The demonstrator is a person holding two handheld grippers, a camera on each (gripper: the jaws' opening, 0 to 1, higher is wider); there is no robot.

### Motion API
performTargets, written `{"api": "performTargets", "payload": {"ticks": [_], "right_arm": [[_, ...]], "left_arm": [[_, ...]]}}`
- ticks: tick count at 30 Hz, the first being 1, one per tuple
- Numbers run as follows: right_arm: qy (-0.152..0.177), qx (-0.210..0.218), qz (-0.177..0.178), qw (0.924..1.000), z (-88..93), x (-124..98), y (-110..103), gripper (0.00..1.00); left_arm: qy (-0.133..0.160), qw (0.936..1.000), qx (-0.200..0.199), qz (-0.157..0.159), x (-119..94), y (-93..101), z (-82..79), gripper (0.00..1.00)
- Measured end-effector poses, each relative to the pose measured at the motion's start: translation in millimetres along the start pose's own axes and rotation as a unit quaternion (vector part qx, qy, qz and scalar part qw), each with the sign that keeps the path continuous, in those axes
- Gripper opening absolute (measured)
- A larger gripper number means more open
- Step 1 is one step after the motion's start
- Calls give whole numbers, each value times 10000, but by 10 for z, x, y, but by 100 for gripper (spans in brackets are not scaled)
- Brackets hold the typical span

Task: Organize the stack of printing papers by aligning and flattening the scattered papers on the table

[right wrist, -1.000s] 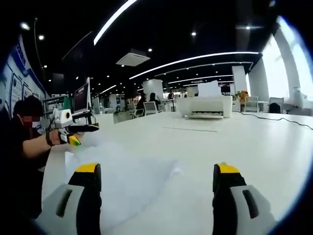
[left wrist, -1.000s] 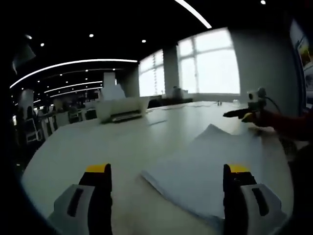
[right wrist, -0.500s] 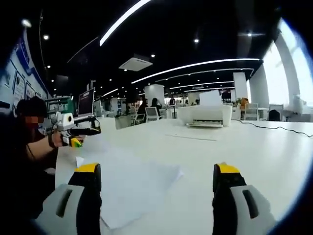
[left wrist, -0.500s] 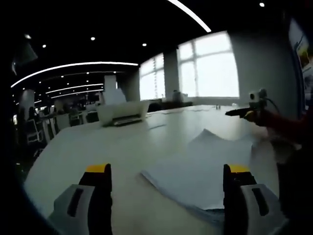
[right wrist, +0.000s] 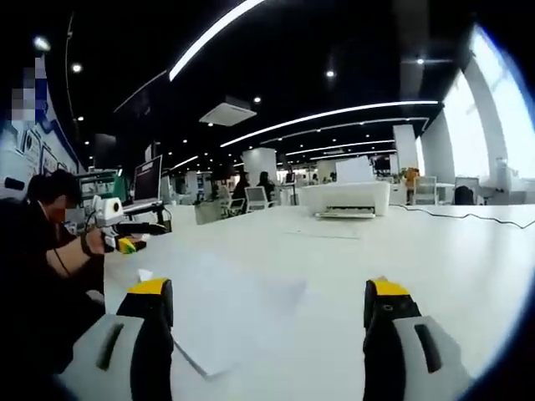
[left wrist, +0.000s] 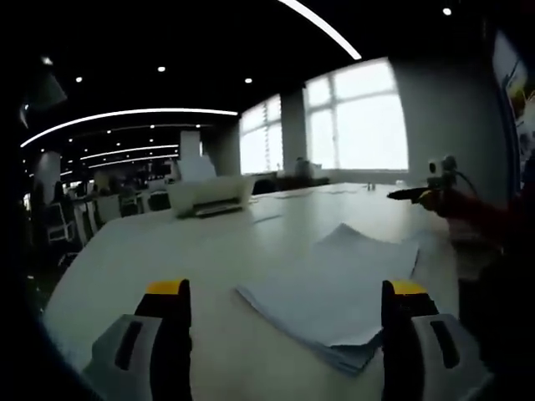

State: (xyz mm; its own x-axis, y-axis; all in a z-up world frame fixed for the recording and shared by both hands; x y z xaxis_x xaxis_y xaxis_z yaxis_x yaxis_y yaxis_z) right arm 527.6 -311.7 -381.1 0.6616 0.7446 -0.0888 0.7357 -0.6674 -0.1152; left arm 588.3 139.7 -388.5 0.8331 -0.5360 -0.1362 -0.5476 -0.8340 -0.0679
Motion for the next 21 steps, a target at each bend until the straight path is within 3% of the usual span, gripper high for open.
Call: {"api": "performTargets", "payload": {"ticks": [21], "right_arm": [[-187,-115,-85,9997,-45,-235,-300,90]], "left_arm": [[21,10000,4,-75,-395,92,-104,97]]}}
Point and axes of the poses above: the point that each gripper's makers call its tool centre point, and the gripper's own axes: x roughly forward along the fingers, y roughly to its right, z roughly out of its underside, the point moved 9 cm from there along -x, roughly backward along the fingers, and after that the axes turned 15 degrees about -z, right-handed, at the moved point
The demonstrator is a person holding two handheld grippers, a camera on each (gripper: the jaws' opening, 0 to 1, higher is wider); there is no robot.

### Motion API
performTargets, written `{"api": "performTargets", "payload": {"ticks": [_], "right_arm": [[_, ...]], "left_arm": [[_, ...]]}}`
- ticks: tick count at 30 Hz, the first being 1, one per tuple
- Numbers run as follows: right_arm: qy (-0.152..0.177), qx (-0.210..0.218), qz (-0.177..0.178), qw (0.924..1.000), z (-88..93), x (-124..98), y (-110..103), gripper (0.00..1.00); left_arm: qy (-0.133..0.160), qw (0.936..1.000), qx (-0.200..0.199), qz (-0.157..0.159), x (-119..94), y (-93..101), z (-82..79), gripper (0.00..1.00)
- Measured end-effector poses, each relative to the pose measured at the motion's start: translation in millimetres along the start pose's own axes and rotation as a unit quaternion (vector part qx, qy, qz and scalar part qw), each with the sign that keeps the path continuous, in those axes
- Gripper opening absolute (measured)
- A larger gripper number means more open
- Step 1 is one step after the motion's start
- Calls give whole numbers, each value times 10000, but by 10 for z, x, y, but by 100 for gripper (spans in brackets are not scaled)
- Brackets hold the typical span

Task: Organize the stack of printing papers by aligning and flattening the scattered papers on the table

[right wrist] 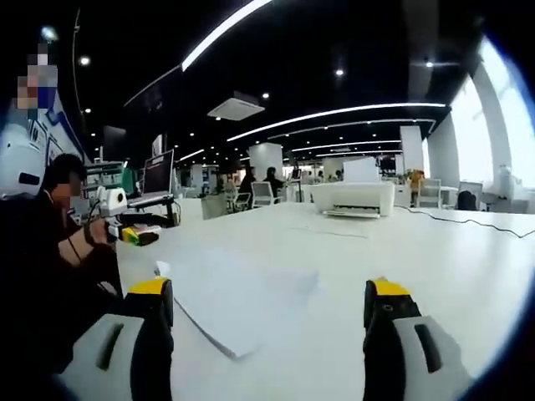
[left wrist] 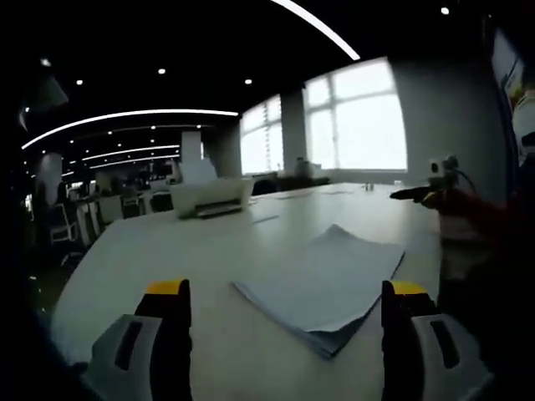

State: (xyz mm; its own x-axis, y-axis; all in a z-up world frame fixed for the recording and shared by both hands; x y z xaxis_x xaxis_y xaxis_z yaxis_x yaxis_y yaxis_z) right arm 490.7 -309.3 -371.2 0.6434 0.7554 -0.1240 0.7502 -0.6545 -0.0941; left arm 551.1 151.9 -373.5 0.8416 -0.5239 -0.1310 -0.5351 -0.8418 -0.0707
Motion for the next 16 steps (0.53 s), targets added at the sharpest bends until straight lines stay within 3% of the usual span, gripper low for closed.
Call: {"api": "performTargets", "payload": {"ticks": [16], "right_arm": [[29,-101,33,9999,-77,-72,-80,90]], "left_arm": [[-11,9999,-20,-122,-167,-40,29,97]]}}
Point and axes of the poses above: the point that each gripper's makers call its tool centre point, and the gripper's own axes: x roughly forward along the fingers, y roughly to its right, z roughly out of its underside, the point moved 9 cm from there along -x, roughly backward along the fingers, and after that the axes turned 15 degrees about -z, right-handed, at the moved point
